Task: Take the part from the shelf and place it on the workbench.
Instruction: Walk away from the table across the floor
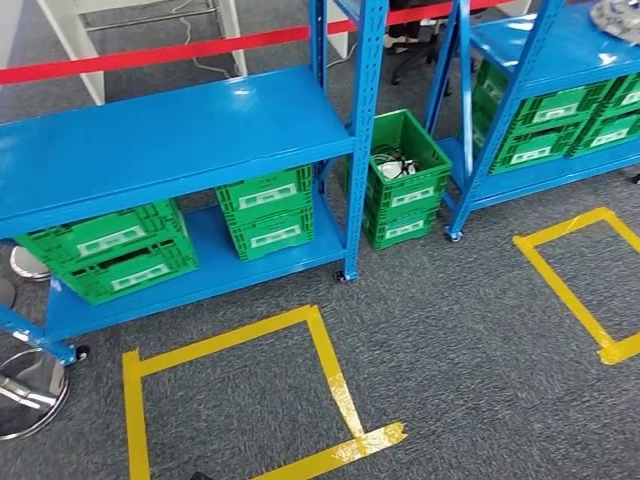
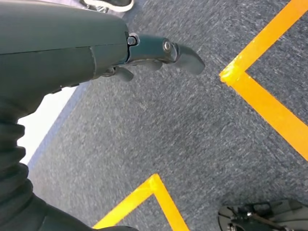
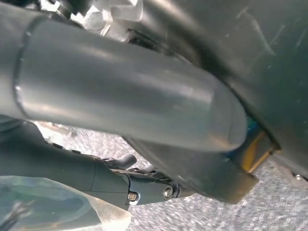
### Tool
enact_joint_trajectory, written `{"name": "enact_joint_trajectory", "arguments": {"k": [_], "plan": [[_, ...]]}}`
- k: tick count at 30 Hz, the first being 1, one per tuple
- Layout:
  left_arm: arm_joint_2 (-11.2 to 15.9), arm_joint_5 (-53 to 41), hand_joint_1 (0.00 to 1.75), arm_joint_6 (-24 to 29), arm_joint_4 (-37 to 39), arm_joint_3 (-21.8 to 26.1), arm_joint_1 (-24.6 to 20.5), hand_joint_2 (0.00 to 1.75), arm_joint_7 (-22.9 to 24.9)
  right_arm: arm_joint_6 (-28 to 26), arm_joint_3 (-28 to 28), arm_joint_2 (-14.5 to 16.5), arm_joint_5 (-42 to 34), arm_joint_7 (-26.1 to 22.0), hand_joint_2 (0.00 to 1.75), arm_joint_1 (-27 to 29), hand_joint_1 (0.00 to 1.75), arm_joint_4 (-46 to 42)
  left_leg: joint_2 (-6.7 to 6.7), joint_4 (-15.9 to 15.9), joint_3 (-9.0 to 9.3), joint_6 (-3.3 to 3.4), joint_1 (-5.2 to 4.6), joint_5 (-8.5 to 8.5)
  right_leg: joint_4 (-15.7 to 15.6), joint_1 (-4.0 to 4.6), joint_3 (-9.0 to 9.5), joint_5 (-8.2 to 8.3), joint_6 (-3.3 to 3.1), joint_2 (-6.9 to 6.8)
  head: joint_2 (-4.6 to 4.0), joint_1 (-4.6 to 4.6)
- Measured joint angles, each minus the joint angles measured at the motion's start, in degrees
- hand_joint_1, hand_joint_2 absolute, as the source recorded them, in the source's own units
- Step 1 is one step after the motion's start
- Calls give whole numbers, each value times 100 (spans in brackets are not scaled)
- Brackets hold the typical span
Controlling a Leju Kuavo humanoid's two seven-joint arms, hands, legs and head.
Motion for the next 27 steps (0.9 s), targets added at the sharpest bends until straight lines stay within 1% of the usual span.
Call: {"name": "enact_joint_trajectory", "arguments": {"k": [1, 2, 3, 4, 5, 6, 7, 8, 9, 10, 11, 12, 13, 14, 15, 16, 17, 18, 19, 20, 21, 22, 23, 24, 25, 26, 27], "plan": [[1, 32, 0, -14, 0, 14, 2, 175, -2, 3, 11, 1, 11, -8, 0, -2, 0, 1, -56, 12, -34, -32, 1, 16, -44, 3, 20, -16, -33, 6, 0, 3], [7, 63, 0, -29, 0, 29, 11, 175, -2, 3, 22, 4, 31, -13, 0, -3, 0, 1, -103, 6, -58, -59, 6, 30, -55, 0, 40, -21, -73, -51, 0, 2], [9, 80, 0, -43, 0, 47, 24, 175, 1, 3, 32, 5, 58, -19, 0, -4, 0, 0, -53, 29, -75, -91, -1, 17, -71, -7, 53, -13, -99, -113, 0, -7], [12, 88, 0, -55, 0, 67, 29, 175, 8, 3, 42, 7, 86, -22, 0, -2, 0, 0, 60, 122, -116, -126, -8, -38, -86, -16, 75, -9, -127, -184, 0, -27], [16, 90, 0, -63, 0, 86, 24, 175, 13, 2, 51, 8, 110, -25, 0, 4, 0, 0, 213, 322, -209, -159, -14, -150, -100, -24, 99, -13, -156, -267, 0, -44], [15, 88, 0, -69, 0, 103, 12, 175, 17, -1, 59, 4, 130, -24, 0, 13, 0, 0, 386, 637, -356, -192, -14, -303, -106, -18, 117, -25, -181, -355, 0, -64], [19, 86, 0, -74, 0, 117, -2, 175, 19, -3, 64, 1, 144, -23, 0, 21, 0, 0, 484, 1016, -541, -214, -4, -465, -107, -11, 129, -40, -204, -449, 0, -75], [21, 82, 0, -75, 0, 126, -11, 175, 17, -4, 66, -3, 157, -22, 0, 25, 0, 0, 529, 1354, -710, -227, 7, -577, -106, -4, 140, -56, -220, -540, 0, -73], [24, 79, 0, -72, 0, 132, -12, 175, 15, -7, 66, -6, 167, -21, 0, 27, 0, 0, 551, 1548, -808, -229, 15, -595, -106, 1, 154, -73, -229, -623, 0, -75], [25, 74, 0, -66, 0, 136, -6, 175, 14, -8, 67, -8, 175, -21, 0, 26, 0, 0, 566, 1537, -805, -222, 18, -509, -106, 7, 174, -92, -232, -696, 0, -75], [27, 68, 0, -59, 0, 139, 1, 175, 12, -10, 69, -8, 184, -21, 0, 24, 0, 0, 591, 1315, -696, -203, 16, -330, -107, 13, 203, -113, -232, -763, 0, -75], [30, 62, 0, -55, 0, 143, 6, 175, 12, -12, 74, -8, 193, -21, 0, 24, 0, 0, 665, 948, -513, -167, 2, -118, -109, 21, 239, -138, -228, -827, 0, -75], [31, 57, 0, -51, 0, 145, 4, 175, 12, -14, 81, -8, 206, -21, 0, 24, 0, 0, 808, 590, -330, -122, -34, 18, -114, 39, 263, -168, -215, -890, 0, -75], [30, 53, 0, -50, 0, 146, -8, 175, 12, -16, 93, -8, 217, -20, 0, 27, 0, 0, 936, 288, -180, -75, -69, 84, -121, 56, 275, -194, -199, -944, 0, -79], [28, 53, 0, -51, 0, 148, -20, 175, 13, -19, 108, -9, 229, -18, 0, 30, 0, 0, 1034, 110, -95, -36, -103, 85, -134, 72, 281, -214, -180, -1009, 0, -73], [25, 54, 0, -52, 0, 149, -25, 175, 14, -22, 124, -9, 241, -16, 0, 30, 0, 0, 1066, 54, -71, -9, -127, 38, -155, 87, 286, -228, -161, -1073, 0, -70], [20, 56, 0, -52, 0, 151, -23, 175, 13, -28, 141, -10, 252, -12, 0, 26, 0, -1, 1006, 10, -61, 12, -123, 29, -177, 96, 326, -237, -142, -1136, 0, -67], [15, 63, 0, -52, 0, 155, -12, 175, 13, -38, 154, -13, 258, -10, 0, 20, 0, -2, 946, -19, -48, 32, -106, 41, -182, 97, 363, -260, -118, -1119, 0, -56], [11, 82, 0, -48, 0, 164, -2, 175, 13, -52, 163, -16, 235, -12, 0, 16, 0, -3, 890, -54, -28, 59, -83, 54, -119, 94, 363, -323, -94, -1004, 0, -45], [6, 105, 0, -41, 0, 179, -2, 175, 14, -69, 166, -18, 176, -10, 0, 15, 0, -4, 837, -88, -10, 86, -58, 70, 52, 88, 303, -432, -71, -844, 0, -27], [-3, 133, 0, -34, 0, 203, -4, 175, 16, -83, 161, -21, 89, -5, 0, 19, 0, -4, 790, -106, 4, 109, -39, 79, 348, 75, 147, -586, -55, -657, -1, -9], [-13, 162, 0, -25, 0, 232, -8, 175, 20, -94, 151, -21, -10, 0, 0, 21, 0, -4, 743, -109, 5, 127, -33, 78, 724, 70, -58, -750, -46, -538, -1, 6], [-22, 177, 0, -19, 0, 257, -9, 175, 24, -99, 137, -21, -92, 10, 0, 14, 0, -4, 700, -108, 8, 137, -32, 71, 1085, 71, -266, -868, -36, -490, -1, 11], [-29, 189, 0, -15, 0, 277, -6, 175, 27, -101, 119, -21, -151, 23, 44, 4, 0, -4, 658, -108, 19, 143, -32, 62, 1320, 73, -420, -893, -28, -473, -1, 11], [-32, 193, 0, -15, 0, 286, -1, 175, 29, -102, 100, -21, -185, 38, 87, -6, 0, -4, 620, -107, 36, 142, -31, 49, 1351, 73, -480, -794, -21, -468, 0, 12], [-35, 197, 0, -22, 0, 291, 2, 175, 29, -104, 83, -21, -202, 66, 131, -16, 0, -4, 583, -106, 60, 133, -28, 35, 1162, 67, -437, -581, -15, -467, 0, 11], [-39, 209, 0, -33, 0, 300, 4, 175, 38, -115, 68, -21, -208, 108, 175, -17, 0, -4, 549, -100, 85, 115, -25, 18, 813, 55, -322, -314, -11, -466, 0, 11]]}}
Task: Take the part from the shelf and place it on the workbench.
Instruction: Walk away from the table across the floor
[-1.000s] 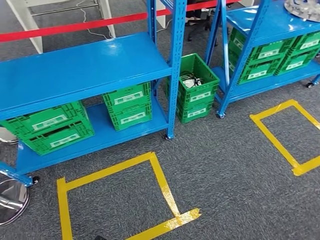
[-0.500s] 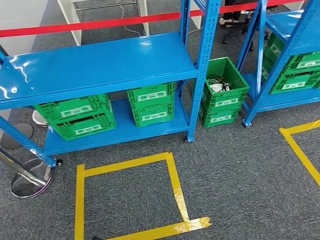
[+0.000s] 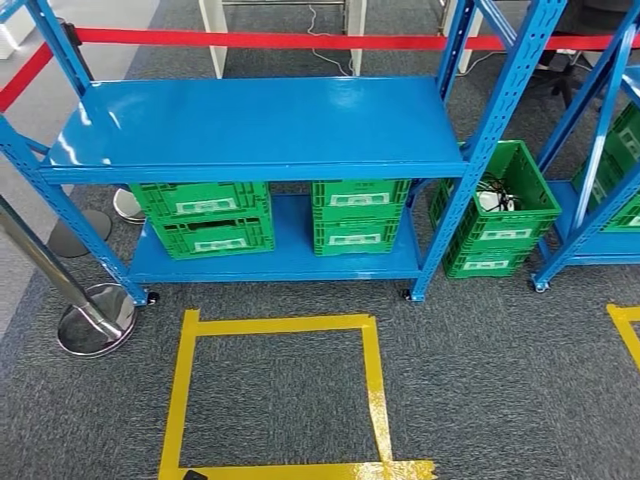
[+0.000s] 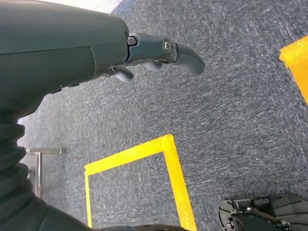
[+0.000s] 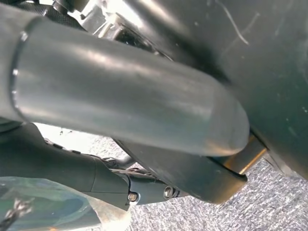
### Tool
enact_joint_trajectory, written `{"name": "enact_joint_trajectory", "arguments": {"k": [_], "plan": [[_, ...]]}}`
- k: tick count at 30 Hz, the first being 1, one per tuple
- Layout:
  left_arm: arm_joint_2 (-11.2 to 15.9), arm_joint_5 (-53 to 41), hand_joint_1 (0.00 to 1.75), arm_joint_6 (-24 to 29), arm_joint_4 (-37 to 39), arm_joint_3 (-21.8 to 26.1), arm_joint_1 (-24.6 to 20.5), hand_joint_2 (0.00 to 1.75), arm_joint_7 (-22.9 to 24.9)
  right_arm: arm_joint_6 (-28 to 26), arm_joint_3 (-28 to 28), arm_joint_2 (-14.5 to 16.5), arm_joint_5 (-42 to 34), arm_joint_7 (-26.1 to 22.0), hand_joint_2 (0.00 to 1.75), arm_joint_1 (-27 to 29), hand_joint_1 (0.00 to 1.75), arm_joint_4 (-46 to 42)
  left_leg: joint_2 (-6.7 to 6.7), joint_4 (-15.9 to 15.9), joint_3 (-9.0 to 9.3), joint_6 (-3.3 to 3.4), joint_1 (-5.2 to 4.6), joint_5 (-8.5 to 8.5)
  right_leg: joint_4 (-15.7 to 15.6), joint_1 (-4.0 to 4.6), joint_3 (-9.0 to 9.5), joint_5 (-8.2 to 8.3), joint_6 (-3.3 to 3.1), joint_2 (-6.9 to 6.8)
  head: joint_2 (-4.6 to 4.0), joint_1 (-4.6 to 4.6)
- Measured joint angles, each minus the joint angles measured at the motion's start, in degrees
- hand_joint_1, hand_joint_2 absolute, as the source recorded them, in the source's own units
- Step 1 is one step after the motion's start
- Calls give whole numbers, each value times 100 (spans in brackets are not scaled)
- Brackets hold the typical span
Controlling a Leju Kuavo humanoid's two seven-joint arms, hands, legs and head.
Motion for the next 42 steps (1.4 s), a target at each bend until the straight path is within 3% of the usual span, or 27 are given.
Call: {"name": "enact_joint_trajectory", "arguments": {"k": [1, 3, 7, 8, 10, 11, 12, 13, 14, 15, 17, 18, 22, 24, 26, 27, 28, 29, 31, 33, 36, 38, 39, 42], "plan": [[-2, 16, 0, -14, 0, 16, 1, 175, 19, -22, -10, 2, 3, 52, 175, 1, 0, 1, -27, 8, 11, -27, -5, -17, -340, -9, 121, 199, 6, 16, 0, 5], [-2, 66, 0, -39, 0, 71, 2, 175, 74, -94, -18, 10, -1, 161, 175, -8, 0, -1, -59, 56, -18, -82, -25, -35, -807, -23, 291, 351, -17, 61, 0, 10], [46, 242, 0, -146, -7, 131, 42, 175, 93, -196, 30, 10, -324, 212, 175, -3, 0, -31, -50, 147, -72, -170, -29, -79, -890, -33, 349, 341, -115, 69, 0, -15], [62, 309, 0, -194, -10, 132, 57, 175, 74, -215, 70, 3, -480, 207, 175, 8, 0, -49, -34, 301, -135, -204, -21, -177, -900, -43, 365, 343, -143, 49, 0, -28], [93, 452, 0, -293, -13, 133, 101, 175, 22, -246, 167, -24, -803, 188, 175, 38, 0, -99, -2, 928, -422, -275, 3, -491, -907, -49, 385, 330, -188, 2, 0, -59], [111, 525, 0, -345, -13, 133, 139, 131, -6, -259, 221, -43, -969, 174, 175, 54, 0, -135, 1, 1312, -610, -295, 18, -638, -907, -48, 389, 321, -205, -19, 0, -61], [128, 599, 0, -397, -13, 133, 187, 87, -34, -271, 280, -64, -1132, 156, 131, 68, 0, -179, 1, 1588, -751, -303, 27, -708, -907, -47, 395, 313, -215, -32, 0, -62], [144, 671, 0, -448, -13, 133, 247, 44, -62, -284, 343, -85, -1293, 137, 87, 77, 0, -233, 1, 1677, -807, -302, 32, -669, -906, -46, 405, 303, -221, -38, 0, -61], [161, 744, 0, -498, -13, 133, 316, 0, -89, -297, 408, -104, -1459, 118, 44, 84, 0, -293, 2, 1550, -763, -290, 34, -522, -907, -46, 423, 291, -224, -40, 0, -62], [178, 813, 0, -546, -13, 133, 381, 0, -117, -310, 477, -120, -1623, 96, 0, 91, 0, -359, 3, 1228, -626, -268, 33, -301, -907, -46, 446, 276, -219, -40, 0, -62], [214, 950, 0, -637, -13, 133, 492, 0, -173, -340, 616, -151, -1950, 54, 0, 108, 0, -483, 19, 492, -292, -212, 10, 19, -911, -37, 463, 239, -190, -44, 0, -59], [233, 1022, 0, -688, -12, 133, 531, 0, -204, -360, 692, -172, -2123, 30, 0, 116, 0, -542, 28, 259, -190, -189, -5, 65, -914, -32, 450, 226, -162, -50, 0, -57], [287, 1309, 0, -885, -21, 131, 660, 0, -330, -428, 986, -275, -2815, -63, 0, 153, 0, -699, 33, 39, -96, -111, -4, 24, -934, -25, 437, 181, -53, -60, 0, -52], [310, 1452, 0, -985, -67, 128, 683, 0, -395, -459, 1136, -328, -3158, -109, 0, 212, 0, -728, 38, -20, -63, -54, 24, 39, -588, -23, 287, -47, -7, -30, 0, -42], [335, 1595, 0, -1083, -164, 125, 666, 0, -460, -490, 1292, -383, -3506, -152, 0, 319, 0, -733, 40, -27, -57, -15, 18, 28, 148, -26, -102, -408, 20, -7, 0, -35], [347, 1663, 0, -1133, -230, 123, 649, 0, -490, -504, 1365, -408, -3670, -170, 0, 391, 0, -727, 38, -26, -53, -5, 13, 21, 468, -27, -287, -506, 29, -5, 0, -36], [360, 1731, 0, -1179, -306, 121, 631, 0, -519, -517, 1439, -434, -3837, -190, 0, 472, 0, -715, 35, -25, -46, 0, 10, 15, 622, -27, -398, -495, 33, -3, 0, -35], [373, 1799, 0, -1226, -394, 119, 607, 0, -549, -531, 1513, -458, -3998, -210, 0, 558, 0, -694, 28, -24, -34, 0, 8, 6, 543, -27, -397, -360, 34, -3, 0, -34], [394, 1924, 0, -1312, -577, 115, 552, 0, -607, -560, 1653, -508, -4295, -246, 0, 717, 0, -641, 10, -21, 4, -27, 8, -18, -171, -30, -105, 90, 20, -3, 0, -33], [426, 2045, 0, -1394, -742, 112, 492, 0, -661, -590, 1791, -549, -4580, -287, 0, 839, 0, -590, 3, -1, 24, -81, -14, -52, -797, -25, 193, 365, -24, 1, 0, -35], [499, 2249, 0, -1535, -924, 104, 463, 0, -744, -634, 2025, -610, -5061, -353, 0, 987, 0, -556, 4, 3, 30, -149, -27, -61, -937, -16, 288, 421, -114, 5, 0, -39], [546, 2389, 0, -1631, -973, 100, 514, 0, -799, -677, 2177, -663, -5392, -400, 0, 1026, 0, -577, 11, 113, -1, -209, -15, -154, -959, -33, 297, 439, -171, -11, 0, -49], [567, 2459, 0, -1678, -981, 97, 562, 0, -826, -699, 2251, -690, -5556, -426, 0, 1020, 0, -613, 16, 308, -78, -246, -3, -285, -970, -48, 302, 444, -199, -21, 0, -58], [605, 2653, 0, -1812, -950, 93, 788, 0, -896, -738, 2457, -754, -6014, -496, 0, 930, 0, -818, 26, 1374, -559, -331, 45, -802, -971, -50, 310, 428, -240, -39, 0, -74]]}}
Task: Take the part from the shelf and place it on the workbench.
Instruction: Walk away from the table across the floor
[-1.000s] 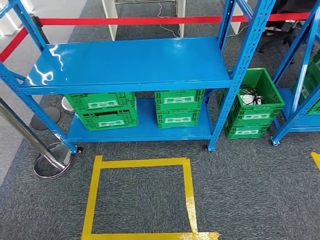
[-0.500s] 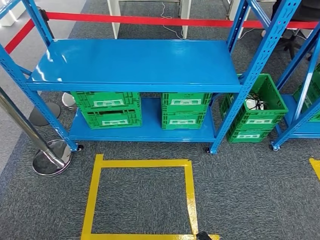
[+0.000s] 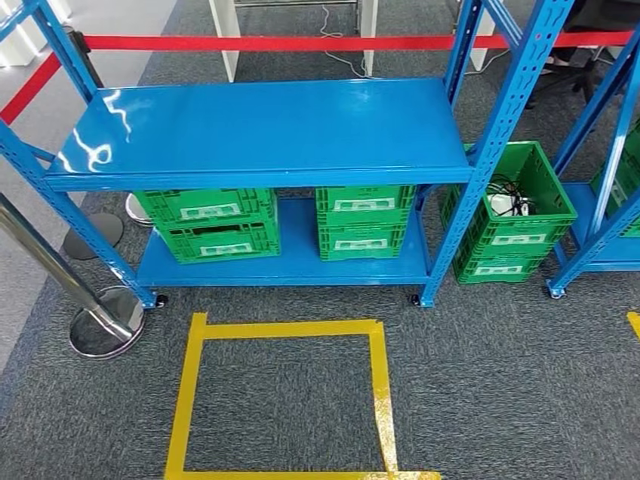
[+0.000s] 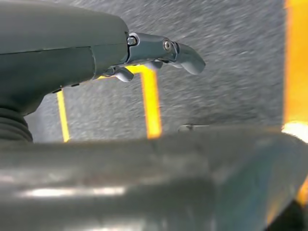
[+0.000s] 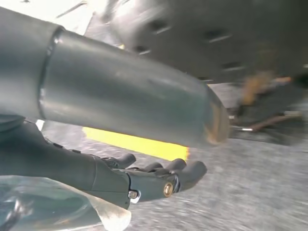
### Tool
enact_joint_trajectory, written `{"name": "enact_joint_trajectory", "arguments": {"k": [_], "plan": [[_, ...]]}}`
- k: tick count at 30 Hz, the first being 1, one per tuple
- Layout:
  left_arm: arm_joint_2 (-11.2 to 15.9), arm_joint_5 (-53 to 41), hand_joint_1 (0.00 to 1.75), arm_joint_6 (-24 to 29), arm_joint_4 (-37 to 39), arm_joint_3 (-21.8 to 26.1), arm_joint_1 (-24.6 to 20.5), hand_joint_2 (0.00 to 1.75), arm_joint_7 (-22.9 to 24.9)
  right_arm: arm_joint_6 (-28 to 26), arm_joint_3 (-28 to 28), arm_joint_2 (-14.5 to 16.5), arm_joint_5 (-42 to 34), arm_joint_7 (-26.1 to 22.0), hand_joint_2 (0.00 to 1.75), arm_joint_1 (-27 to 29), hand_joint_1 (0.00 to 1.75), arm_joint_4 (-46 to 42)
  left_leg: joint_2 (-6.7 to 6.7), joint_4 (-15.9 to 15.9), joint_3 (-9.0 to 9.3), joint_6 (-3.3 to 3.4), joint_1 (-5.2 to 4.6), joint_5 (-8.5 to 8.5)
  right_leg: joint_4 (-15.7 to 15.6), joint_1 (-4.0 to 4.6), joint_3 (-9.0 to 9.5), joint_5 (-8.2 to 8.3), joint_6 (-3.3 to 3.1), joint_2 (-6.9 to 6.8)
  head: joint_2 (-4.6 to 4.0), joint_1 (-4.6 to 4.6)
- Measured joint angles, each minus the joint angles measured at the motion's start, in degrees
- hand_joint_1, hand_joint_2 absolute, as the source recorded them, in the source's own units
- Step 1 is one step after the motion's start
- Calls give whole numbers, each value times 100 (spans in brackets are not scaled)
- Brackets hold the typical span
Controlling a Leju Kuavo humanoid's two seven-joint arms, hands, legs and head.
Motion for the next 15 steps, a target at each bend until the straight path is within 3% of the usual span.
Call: {"name": "enact_joint_trajectory", "arguments": {"k": [1, 2, 4, 6, 7, 9, 13, 15], "plan": [[13, 55, 0, -38, 38, -1, 96, 0, -20, -10, 60, -16, -131, -19, 44, -51, 0, -90, 1, 218, -106, -11, 12, -42, 0, 0, 6, -5, -2, -2, 0, -1], [22, 102, 0, -71, 89, -1, 194, 0, -38, -21, 110, -31, -242, -34, 87, -110, 0, -186, 2, 214, -112, -13, 20, 37, 0, -1, 16, -12, 0, -2, 0, -2], [49, 188, 0, -131, 218, -2, 397, 0, -69, -43, 208, -56, -441, -63, 175, -244, 0, -414, 9, -392, 161, 8, 32, 441, 0, -1, 49, -29, 14, 4, 0, -2], [76, 272, 0, -189, 342, -6, 567, 0, -103, -62, 311, -87, -643, -97, 175, -378, 0, -641, 23, -1111, 495, 38, 28, 718, 9, 25, 36, -72, 51, 8, 0, 2], [87, 321, 0, -222, 382, -13, 634, 0, -126, -73, 365, -116, -759, -114, 175, -422, 0, -730, 27, -1307, 584, 43, 25, 761, 11, 40, 24, -94, 60, 8, 0, 8], [105, 438, 0, -302, 401, -27, 704, 0, -179, -93, 484, -176, -1024, -145, 175, -436, 0, -822, 15, -1387, 613, 40, 22, 751, -1, 55, 17, -119, 68, -2, 0, 23], [137, 628, 0, -430, 212, -43, 577, 0, -274, -135, 676, -235, -1498, -189, 0, -211, 0, -739, -1, -1387, 611, 77, -4, 736, -53, 36, 80, -88, 115, -21, 0, 27], [151, 693, 0, -476, 114, -62, 473, 0, -305, -154, 747, -251, -1646, -208, 0, -54, 0, -680, 5, -1387, 611, 90, -15, 733, -62, 24, 120, -75, 137, -10, 0, 26]]}}
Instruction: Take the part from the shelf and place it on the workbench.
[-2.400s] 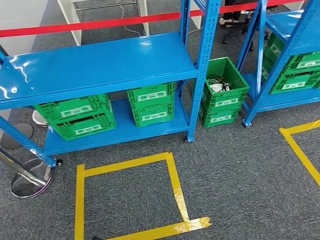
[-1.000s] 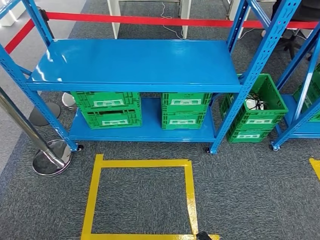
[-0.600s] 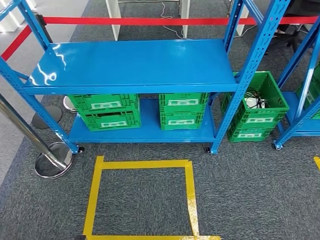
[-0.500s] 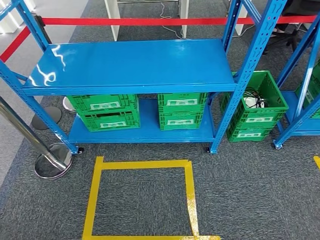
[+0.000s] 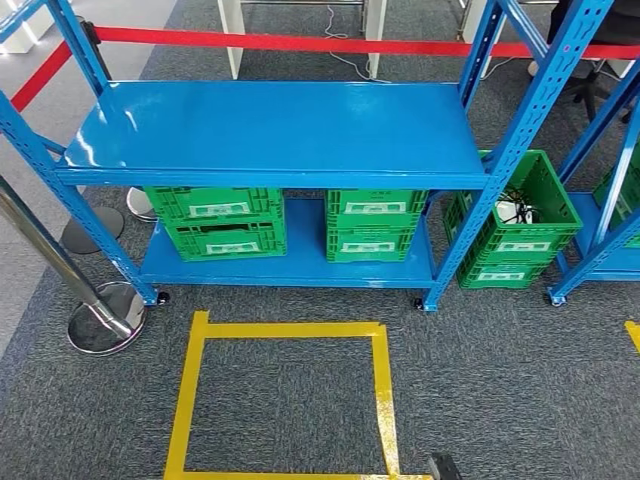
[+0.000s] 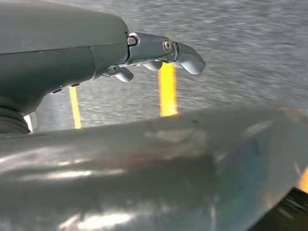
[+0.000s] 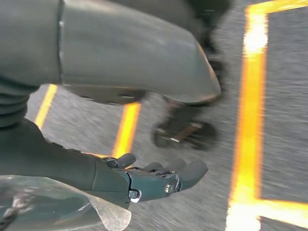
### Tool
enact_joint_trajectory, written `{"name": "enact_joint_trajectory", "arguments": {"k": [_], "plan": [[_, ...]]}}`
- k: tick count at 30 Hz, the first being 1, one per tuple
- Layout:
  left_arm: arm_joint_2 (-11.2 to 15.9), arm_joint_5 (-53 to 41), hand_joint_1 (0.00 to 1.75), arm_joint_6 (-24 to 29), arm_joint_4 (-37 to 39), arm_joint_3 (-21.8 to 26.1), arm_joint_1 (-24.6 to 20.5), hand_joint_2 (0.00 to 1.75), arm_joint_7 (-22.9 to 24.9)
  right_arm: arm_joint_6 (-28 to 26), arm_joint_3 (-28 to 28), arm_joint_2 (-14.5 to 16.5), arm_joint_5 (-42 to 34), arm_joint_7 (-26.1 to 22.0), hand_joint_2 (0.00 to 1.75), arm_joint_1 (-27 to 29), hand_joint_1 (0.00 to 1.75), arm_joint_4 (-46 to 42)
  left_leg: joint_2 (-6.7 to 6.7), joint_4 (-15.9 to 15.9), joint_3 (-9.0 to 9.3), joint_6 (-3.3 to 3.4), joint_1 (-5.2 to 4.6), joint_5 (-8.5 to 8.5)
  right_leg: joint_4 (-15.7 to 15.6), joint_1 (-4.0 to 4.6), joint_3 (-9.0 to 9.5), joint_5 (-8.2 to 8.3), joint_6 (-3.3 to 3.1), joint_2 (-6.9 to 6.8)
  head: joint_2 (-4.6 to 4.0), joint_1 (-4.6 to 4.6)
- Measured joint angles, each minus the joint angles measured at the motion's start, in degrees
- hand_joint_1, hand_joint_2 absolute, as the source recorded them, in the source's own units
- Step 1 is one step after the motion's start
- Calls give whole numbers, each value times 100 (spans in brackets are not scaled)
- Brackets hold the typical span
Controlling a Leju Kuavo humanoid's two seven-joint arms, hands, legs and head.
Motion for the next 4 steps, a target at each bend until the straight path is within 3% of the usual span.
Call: {"name": "enact_joint_trajectory", "arguments": {"k": [4], "plan": [[19, 51, 0, -37, -118, -51, -100, 0, -26, -17, 74, -22, -103, -19, 0, 155, 0, 62, 14, 1, 4, 15, -7, -7, -18, -7, 10, 7, 13, 20, -1, -2]]}}
